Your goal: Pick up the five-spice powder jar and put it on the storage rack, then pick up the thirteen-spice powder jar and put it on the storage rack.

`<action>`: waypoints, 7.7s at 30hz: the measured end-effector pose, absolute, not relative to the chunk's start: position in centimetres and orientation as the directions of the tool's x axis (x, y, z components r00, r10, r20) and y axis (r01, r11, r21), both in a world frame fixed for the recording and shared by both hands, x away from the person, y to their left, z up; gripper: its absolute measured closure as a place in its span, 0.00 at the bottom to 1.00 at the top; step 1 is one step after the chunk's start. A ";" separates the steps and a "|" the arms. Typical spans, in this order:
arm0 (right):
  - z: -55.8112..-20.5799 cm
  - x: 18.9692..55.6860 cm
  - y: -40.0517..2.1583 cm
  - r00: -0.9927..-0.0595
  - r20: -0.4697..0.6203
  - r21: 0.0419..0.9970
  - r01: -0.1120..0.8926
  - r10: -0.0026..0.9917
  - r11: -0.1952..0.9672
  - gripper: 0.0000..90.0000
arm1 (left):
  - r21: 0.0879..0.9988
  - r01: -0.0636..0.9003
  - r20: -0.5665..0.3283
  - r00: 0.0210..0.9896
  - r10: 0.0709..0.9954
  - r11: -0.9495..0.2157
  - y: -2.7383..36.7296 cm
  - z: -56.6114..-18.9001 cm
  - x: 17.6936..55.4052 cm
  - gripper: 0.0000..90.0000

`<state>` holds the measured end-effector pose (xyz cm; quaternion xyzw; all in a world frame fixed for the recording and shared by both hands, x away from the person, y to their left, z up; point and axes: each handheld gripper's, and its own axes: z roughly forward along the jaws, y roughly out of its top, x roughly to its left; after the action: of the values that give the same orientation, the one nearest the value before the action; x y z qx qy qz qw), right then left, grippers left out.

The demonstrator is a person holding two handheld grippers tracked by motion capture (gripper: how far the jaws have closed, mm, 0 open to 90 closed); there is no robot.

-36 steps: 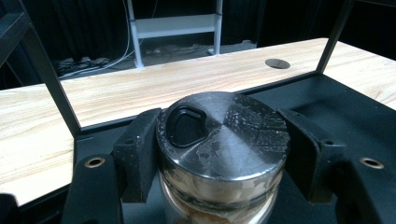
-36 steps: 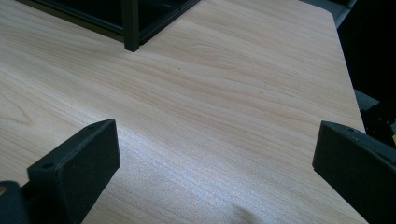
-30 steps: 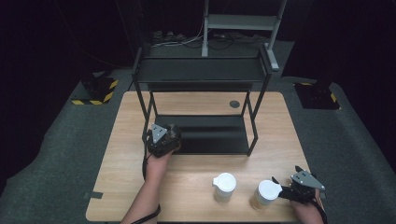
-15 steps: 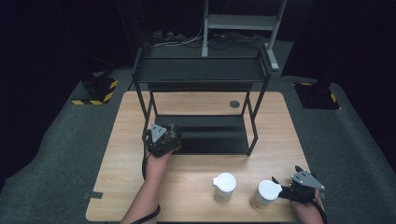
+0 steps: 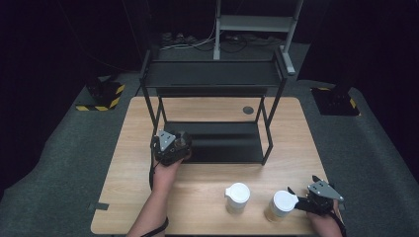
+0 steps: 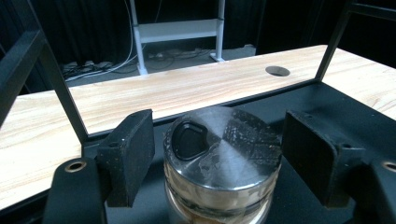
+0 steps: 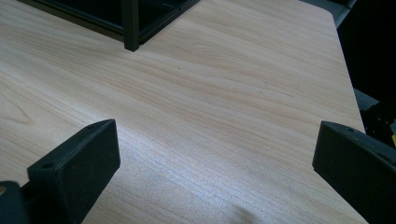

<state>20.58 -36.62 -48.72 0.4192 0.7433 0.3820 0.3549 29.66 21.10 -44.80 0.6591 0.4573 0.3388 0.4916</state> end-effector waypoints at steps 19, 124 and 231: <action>-48.7 20.6 -36.6 -0.398 -0.210 0.865 0.351 0.893 0.359 0.00 | 0.964 0.241 0.018 0.360 0.933 -0.111 20.7 -43.2 27.2 0.06; -48.8 20.5 -36.7 -0.411 -0.217 0.867 0.336 0.886 0.368 0.00 | 0.826 0.390 0.242 0.405 0.882 -0.406 23.2 -48.6 17.0 0.01; -41.8 13.5 -24.4 -0.613 -0.121 0.958 0.133 0.780 0.253 0.00 | 0.839 0.374 0.200 0.463 0.863 -0.395 24.7 -48.5 17.4 0.01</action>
<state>13.54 -24.41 -41.82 0.3133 0.7289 0.5247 0.3085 17.37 24.66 -48.51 0.7689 0.4025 0.3262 0.3747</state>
